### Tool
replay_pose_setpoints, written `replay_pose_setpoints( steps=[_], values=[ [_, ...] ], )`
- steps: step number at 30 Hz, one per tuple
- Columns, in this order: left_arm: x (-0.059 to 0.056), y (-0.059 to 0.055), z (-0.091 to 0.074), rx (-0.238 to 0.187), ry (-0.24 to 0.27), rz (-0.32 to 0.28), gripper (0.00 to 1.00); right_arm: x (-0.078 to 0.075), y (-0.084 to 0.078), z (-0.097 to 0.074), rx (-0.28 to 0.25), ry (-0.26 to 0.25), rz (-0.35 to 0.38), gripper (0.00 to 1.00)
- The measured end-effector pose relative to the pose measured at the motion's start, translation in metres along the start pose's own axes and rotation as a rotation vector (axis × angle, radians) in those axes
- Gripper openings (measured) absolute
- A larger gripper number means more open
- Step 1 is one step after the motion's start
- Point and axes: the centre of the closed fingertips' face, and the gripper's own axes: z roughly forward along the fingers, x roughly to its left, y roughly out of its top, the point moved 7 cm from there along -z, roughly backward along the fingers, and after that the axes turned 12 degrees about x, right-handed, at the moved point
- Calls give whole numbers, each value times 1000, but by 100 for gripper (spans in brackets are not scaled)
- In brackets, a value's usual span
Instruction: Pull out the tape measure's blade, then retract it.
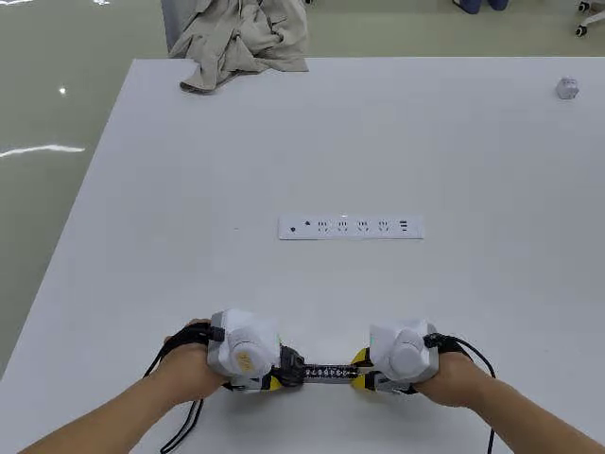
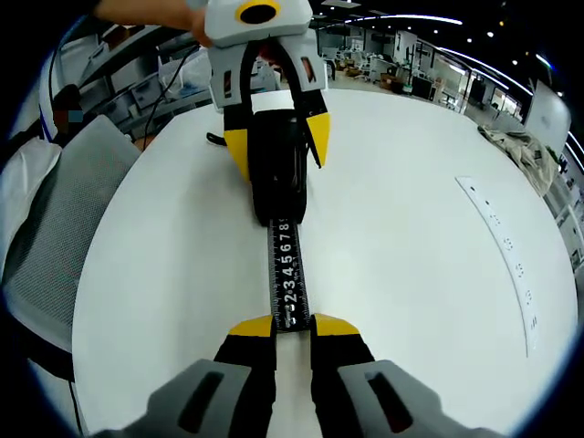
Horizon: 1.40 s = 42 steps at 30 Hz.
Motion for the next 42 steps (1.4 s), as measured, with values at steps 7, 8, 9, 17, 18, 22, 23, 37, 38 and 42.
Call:
replay_pose_setpoints(
  steps=[7, 8, 9, 17, 18, 22, 23, 37, 38, 42],
  values=[
    [0, 0, -1, 1, -2, 1, 33, -1, -9, -2, 4, -5, 9, 12],
    [0, 0, -1, 1, -2, 2, 33, -2, -10, -3, 4, -7, 10, 12],
    [0, 0, -1, 2, -2, 2, 33, -2, -11, -3, 4, -7, 12, 12],
    [0, 0, 0, 3, -2, 4, 33, -2, -20, -8, 13, -10, 19, 12],
    [1, 0, 0, 3, -2, 4, 33, -2, -21, -9, 14, -10, 21, 12],
    [0, 0, 0, 3, -2, 4, 33, -1, -24, -12, 17, -12, 25, 12],
    [0, 0, 0, 3, -2, 4, 33, -1, -26, -12, 17, -12, 26, 12],
    [0, 0, 0, 2, -2, 5, 33, -2, -39, -19, 24, -17, 40, 12],
    [0, 0, 0, 3, -2, 5, 33, -2, -41, -20, 25, -17, 41, 12],
    [0, 0, 0, 4, -3, 6, 33, -2, -46, -21, 29, -20, 46, 12]
  ],
)
